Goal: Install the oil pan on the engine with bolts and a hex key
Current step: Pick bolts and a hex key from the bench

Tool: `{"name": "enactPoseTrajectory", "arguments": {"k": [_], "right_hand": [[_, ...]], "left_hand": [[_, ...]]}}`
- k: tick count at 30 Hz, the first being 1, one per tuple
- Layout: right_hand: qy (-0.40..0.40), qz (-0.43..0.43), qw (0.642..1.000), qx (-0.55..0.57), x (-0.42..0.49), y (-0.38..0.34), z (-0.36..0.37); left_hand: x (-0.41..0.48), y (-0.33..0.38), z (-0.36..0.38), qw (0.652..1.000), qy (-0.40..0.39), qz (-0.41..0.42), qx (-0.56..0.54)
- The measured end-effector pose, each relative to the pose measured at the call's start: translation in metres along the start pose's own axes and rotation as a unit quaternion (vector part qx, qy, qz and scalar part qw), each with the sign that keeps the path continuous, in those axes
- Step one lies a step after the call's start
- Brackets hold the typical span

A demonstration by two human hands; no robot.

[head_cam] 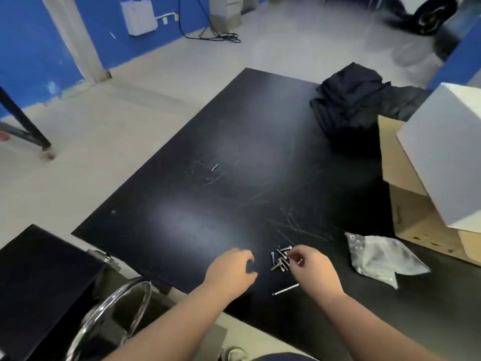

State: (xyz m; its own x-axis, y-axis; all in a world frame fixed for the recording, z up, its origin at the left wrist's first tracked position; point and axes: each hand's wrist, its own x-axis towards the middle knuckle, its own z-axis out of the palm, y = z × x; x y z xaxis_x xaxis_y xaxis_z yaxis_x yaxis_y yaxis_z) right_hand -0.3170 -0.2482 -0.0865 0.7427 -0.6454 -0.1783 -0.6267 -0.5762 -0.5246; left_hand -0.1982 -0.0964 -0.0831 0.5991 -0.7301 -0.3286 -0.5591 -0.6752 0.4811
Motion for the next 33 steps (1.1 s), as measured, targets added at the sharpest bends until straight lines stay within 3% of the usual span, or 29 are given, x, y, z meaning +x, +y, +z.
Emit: {"name": "enactPoseTrajectory", "arguments": {"k": [3, 7, 12, 17, 24, 29, 33], "right_hand": [[-0.079, -0.081, 0.988, -0.109, 0.003, 0.024, -0.006], [-0.204, -0.196, 0.928, -0.242, 0.0, 0.035, 0.004], [-0.19, -0.202, 0.91, -0.309, 0.007, 0.03, 0.02], [-0.13, -0.271, 0.896, -0.327, 0.0, 0.027, 0.009], [-0.05, -0.239, 0.926, -0.289, -0.005, 0.049, -0.008], [-0.092, -0.177, 0.95, -0.239, -0.001, 0.061, -0.017], [-0.068, -0.155, 0.967, -0.189, 0.002, 0.063, -0.017]], "left_hand": [[0.012, 0.008, 0.02, 0.999, -0.038, 0.005, 0.027], [0.023, 0.011, 0.03, 0.998, -0.044, 0.007, 0.051], [0.044, 0.021, 0.029, 0.998, -0.028, 0.018, 0.059], [0.056, 0.046, 0.043, 0.996, -0.031, 0.03, 0.079], [0.064, 0.053, 0.055, 0.997, -0.017, 0.016, 0.074], [0.065, 0.051, 0.055, 0.994, -0.019, 0.006, 0.108], [0.068, 0.056, 0.05, 0.991, -0.024, 0.002, 0.132]]}}
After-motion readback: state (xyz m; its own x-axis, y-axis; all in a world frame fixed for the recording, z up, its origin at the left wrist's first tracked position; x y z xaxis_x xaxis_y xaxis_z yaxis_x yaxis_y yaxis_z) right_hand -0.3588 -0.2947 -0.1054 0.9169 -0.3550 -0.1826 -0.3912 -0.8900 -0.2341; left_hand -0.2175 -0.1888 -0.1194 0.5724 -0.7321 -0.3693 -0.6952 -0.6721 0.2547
